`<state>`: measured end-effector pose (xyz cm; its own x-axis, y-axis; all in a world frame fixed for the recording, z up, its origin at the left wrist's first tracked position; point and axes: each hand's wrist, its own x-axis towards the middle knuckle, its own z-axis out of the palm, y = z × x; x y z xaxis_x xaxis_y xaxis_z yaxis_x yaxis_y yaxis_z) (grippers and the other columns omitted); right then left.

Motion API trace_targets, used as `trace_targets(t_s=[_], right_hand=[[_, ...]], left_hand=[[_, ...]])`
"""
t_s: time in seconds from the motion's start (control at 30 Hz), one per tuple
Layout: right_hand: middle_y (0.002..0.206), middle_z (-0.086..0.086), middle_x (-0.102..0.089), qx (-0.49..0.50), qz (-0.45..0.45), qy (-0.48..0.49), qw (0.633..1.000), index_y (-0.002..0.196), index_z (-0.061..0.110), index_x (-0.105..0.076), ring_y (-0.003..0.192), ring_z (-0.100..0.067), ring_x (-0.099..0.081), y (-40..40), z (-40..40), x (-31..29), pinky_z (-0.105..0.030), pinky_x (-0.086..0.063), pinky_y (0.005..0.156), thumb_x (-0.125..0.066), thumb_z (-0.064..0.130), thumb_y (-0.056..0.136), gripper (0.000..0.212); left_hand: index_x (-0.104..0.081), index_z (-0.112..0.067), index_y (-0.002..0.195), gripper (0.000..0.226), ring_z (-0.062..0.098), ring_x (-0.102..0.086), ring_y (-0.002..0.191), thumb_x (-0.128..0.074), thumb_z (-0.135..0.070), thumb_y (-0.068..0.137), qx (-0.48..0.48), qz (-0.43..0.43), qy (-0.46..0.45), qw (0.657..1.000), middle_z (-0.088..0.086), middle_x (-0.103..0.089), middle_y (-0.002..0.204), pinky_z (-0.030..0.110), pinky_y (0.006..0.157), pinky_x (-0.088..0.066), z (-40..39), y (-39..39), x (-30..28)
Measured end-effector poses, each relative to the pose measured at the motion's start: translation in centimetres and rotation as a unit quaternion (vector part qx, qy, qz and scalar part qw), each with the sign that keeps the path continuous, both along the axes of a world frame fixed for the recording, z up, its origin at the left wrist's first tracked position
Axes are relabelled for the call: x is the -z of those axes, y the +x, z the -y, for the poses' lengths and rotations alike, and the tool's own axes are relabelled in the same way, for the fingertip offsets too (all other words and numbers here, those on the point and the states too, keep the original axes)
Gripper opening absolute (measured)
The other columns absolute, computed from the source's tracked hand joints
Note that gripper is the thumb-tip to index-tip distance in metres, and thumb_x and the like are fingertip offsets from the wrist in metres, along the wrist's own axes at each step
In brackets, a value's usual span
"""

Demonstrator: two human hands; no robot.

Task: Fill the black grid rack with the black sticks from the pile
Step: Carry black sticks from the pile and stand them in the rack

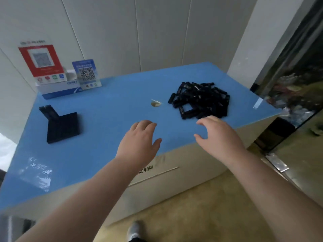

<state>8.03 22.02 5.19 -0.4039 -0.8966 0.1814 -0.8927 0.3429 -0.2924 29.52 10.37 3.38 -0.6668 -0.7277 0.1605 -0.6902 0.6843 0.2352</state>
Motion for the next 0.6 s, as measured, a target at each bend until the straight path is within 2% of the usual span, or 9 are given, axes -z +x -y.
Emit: trace_targets(t_s=[0.07,0.27,0.6], right_hand=[[0.130,0.009,-0.057,0.016,-0.006,0.000,1.000,0.133,0.021,-0.058,0.115,-0.014,-0.055,-1.8,-1.7,-0.1,-0.030,-0.050,0.088,-0.063,0.038,0.094,0.042],[0.133,0.009,-0.057,0.063,0.002,0.001,0.998,0.134,0.022,-0.057,0.124,-0.013,-0.051,-6.7,-4.2,0.1,-0.030,-0.049,0.096,-0.064,0.037,0.094,0.043],[0.127,0.008,-0.058,0.073,0.006,0.012,0.997,0.131,0.021,-0.058,0.121,-0.014,-0.052,-15.8,-1.0,1.2,-0.028,-0.046,0.094,-0.061,0.036,0.096,0.038]], left_hand=[[-0.036,-0.020,0.149,0.057,0.019,-0.033,0.138,-0.045,-0.048,0.099,0.021,0.003,0.001,1.000,-0.004,-0.039,0.147,0.030,0.113,-0.028,-0.9,-2.3,-0.2],[-0.035,-0.018,0.149,0.056,0.019,-0.034,0.138,-0.045,-0.044,0.100,0.062,0.003,0.013,0.998,-0.003,-0.039,0.148,0.030,0.113,-0.029,-1.8,-8.9,-0.3],[-0.038,-0.016,0.148,0.055,0.020,-0.037,0.136,-0.049,-0.040,0.100,0.082,-0.014,0.050,0.995,0.000,-0.042,0.146,0.031,0.111,-0.033,2.5,-20.1,1.7]])
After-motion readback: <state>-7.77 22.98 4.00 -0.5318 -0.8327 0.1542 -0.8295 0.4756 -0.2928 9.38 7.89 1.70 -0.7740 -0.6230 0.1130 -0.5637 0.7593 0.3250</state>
